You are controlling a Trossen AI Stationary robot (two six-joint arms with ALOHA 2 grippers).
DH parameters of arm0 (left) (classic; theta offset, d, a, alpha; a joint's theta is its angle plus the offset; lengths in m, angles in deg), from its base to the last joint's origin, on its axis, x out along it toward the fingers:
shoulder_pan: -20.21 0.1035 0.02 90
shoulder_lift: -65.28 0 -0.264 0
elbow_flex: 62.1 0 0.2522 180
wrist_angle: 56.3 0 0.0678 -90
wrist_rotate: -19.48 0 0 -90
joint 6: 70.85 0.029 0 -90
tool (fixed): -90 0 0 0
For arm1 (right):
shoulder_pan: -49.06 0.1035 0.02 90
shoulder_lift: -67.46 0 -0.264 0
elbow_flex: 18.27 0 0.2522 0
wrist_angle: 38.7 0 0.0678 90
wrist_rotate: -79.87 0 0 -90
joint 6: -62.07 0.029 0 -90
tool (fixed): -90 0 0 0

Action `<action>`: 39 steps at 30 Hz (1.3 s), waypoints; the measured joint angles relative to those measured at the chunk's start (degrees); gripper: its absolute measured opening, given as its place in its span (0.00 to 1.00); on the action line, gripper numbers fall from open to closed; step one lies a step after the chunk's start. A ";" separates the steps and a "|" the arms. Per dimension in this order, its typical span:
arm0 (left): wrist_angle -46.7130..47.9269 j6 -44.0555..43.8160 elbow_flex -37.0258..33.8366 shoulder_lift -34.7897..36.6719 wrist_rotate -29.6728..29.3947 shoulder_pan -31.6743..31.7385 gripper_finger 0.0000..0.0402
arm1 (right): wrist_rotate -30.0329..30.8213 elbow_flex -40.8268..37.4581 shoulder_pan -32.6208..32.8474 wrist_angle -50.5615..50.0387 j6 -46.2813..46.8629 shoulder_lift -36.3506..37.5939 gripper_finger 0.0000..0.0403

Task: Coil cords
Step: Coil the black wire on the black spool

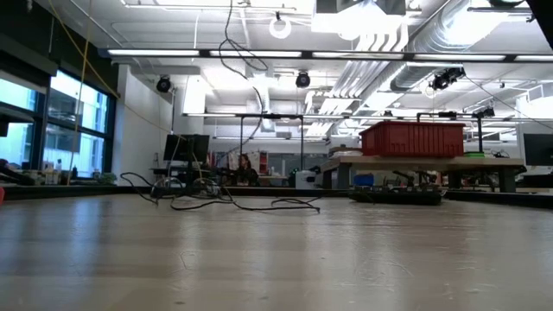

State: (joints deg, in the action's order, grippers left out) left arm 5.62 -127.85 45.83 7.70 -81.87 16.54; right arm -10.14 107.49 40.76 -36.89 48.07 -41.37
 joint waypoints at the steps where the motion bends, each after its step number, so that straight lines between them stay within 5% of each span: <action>1: 0.41 2.53 0.00 0.22 -1.61 0.19 0.00 | 0.00 0.00 0.00 -0.31 0.00 0.06 0.00; 7: -0.27 22.57 0.00 0.54 -10.50 1.48 0.00 | 0.02 0.07 0.02 -1.58 1.98 0.37 0.00; 15: -8.34 41.30 0.00 0.57 -7.85 1.72 0.00 | 0.07 0.07 -0.30 -2.03 12.44 0.37 0.00; 20: -9.32 45.56 0.00 0.54 -7.05 1.72 0.00 | -0.30 0.09 -0.15 -2.43 19.57 0.37 0.03; 25: -10.76 50.02 0.00 0.63 -7.41 1.72 0.00 | -1.99 0.09 0.48 -4.90 24.29 0.37 0.19; 31: -14.01 52.73 0.00 0.61 -7.13 1.70 0.00 | -2.10 0.09 0.57 -9.59 23.06 0.35 0.35; 39: -16.57 52.79 0.00 0.61 -6.80 1.70 0.00 | -1.51 0.09 0.57 -12.77 18.03 0.32 0.38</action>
State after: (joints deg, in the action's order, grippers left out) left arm -10.95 -75.06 45.83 8.31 -88.67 18.23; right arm -11.65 107.58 41.33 -49.65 66.10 -41.05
